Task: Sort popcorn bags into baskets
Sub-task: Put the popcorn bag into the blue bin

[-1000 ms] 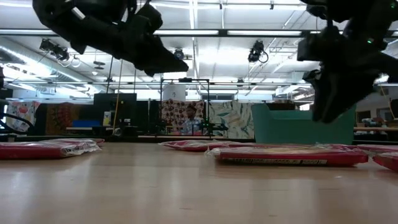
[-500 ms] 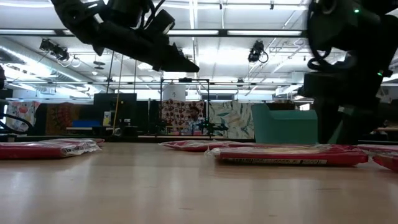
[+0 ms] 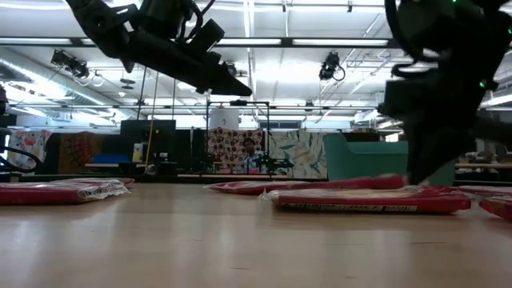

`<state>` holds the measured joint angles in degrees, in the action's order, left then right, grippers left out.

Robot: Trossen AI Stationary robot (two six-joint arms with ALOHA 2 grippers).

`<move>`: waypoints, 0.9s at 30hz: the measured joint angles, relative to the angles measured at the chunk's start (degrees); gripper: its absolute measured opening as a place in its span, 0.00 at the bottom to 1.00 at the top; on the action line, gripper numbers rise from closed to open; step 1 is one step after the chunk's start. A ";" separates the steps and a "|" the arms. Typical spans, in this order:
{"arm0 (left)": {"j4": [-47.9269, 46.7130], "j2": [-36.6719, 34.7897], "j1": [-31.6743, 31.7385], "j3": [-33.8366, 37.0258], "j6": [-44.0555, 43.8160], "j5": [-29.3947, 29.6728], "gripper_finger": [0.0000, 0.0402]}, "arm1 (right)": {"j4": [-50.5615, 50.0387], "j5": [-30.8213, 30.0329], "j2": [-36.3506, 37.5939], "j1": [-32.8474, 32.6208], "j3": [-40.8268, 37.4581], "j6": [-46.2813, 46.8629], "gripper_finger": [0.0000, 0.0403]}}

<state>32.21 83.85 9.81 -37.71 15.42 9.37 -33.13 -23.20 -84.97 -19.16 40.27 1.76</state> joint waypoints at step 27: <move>0.57 0.15 0.37 0.03 0.23 -0.04 0.11 | -25.61 -31.72 10.82 9.25 22.96 -29.15 0.01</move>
<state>32.78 84.01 10.17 -37.68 15.65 9.32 -58.74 -54.92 -74.15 -9.91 63.22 -27.39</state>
